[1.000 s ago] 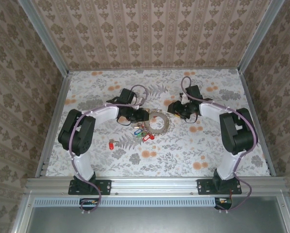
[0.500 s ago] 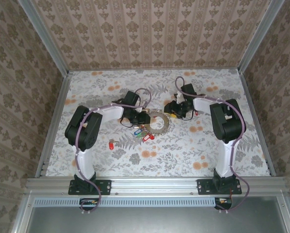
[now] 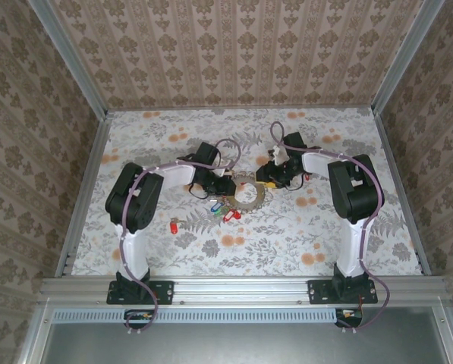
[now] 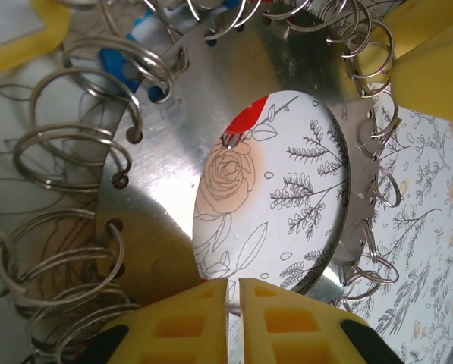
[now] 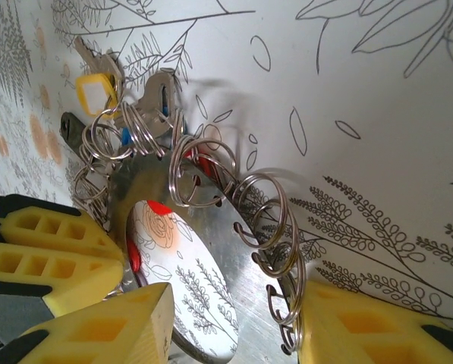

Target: Put the keys on the keyring

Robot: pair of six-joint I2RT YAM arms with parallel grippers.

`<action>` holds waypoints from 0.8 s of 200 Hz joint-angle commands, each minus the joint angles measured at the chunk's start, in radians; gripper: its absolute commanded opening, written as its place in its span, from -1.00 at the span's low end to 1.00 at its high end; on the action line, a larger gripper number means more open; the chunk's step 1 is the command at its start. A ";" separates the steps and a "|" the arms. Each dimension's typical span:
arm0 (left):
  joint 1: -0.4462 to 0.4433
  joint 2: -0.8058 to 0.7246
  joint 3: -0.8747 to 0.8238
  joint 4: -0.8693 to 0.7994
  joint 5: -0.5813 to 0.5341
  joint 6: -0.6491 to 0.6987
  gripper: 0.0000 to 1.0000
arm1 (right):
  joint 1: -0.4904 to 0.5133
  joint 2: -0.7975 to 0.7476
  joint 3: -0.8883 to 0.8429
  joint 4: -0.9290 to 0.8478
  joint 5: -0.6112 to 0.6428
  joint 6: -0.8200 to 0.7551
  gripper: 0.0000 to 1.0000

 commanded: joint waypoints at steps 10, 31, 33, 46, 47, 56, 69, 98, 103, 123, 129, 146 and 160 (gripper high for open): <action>-0.006 0.076 0.010 -0.062 0.006 0.087 -0.76 | 0.012 -0.011 -0.007 -0.060 -0.086 -0.057 -0.11; 0.004 0.082 0.009 -0.060 0.010 0.094 -0.81 | 0.013 -0.022 -0.025 -0.059 -0.055 -0.060 -0.11; 0.005 0.082 0.007 -0.059 0.009 0.094 -0.82 | 0.012 -0.025 -0.027 -0.060 -0.043 -0.059 -0.11; 0.014 0.068 -0.010 -0.044 0.005 0.090 -0.82 | 0.013 -0.039 -0.030 -0.089 0.078 -0.047 -0.11; 0.015 0.067 -0.012 -0.041 0.006 0.089 -0.82 | 0.012 -0.041 -0.030 -0.090 0.086 -0.046 -0.10; 0.022 0.055 -0.029 -0.024 0.008 0.085 -0.82 | 0.010 -0.058 -0.044 -0.078 0.148 -0.033 -0.10; 0.038 0.050 -0.045 -0.005 0.026 0.075 -0.83 | 0.006 -0.070 -0.066 -0.029 0.137 -0.002 -0.10; 0.079 0.056 -0.098 0.088 0.119 0.034 -0.87 | 0.011 -0.010 -0.046 0.005 -0.013 0.021 -0.13; 0.083 0.059 -0.102 0.093 0.133 0.034 -0.86 | 0.010 -0.003 -0.046 0.008 -0.017 0.022 -0.16; 0.090 0.066 -0.101 0.083 0.146 0.043 -0.86 | 0.011 0.003 -0.050 0.045 -0.081 0.033 -0.22; 0.089 0.069 -0.101 0.083 0.155 0.046 -0.87 | 0.010 0.004 -0.050 0.060 -0.104 0.040 -0.22; 0.089 0.082 -0.100 0.093 0.180 0.045 -0.86 | 0.011 0.013 -0.043 0.087 -0.153 0.059 -0.23; 0.090 0.090 -0.096 0.095 0.184 0.042 -0.86 | 0.011 0.013 -0.041 0.092 -0.150 0.064 -0.26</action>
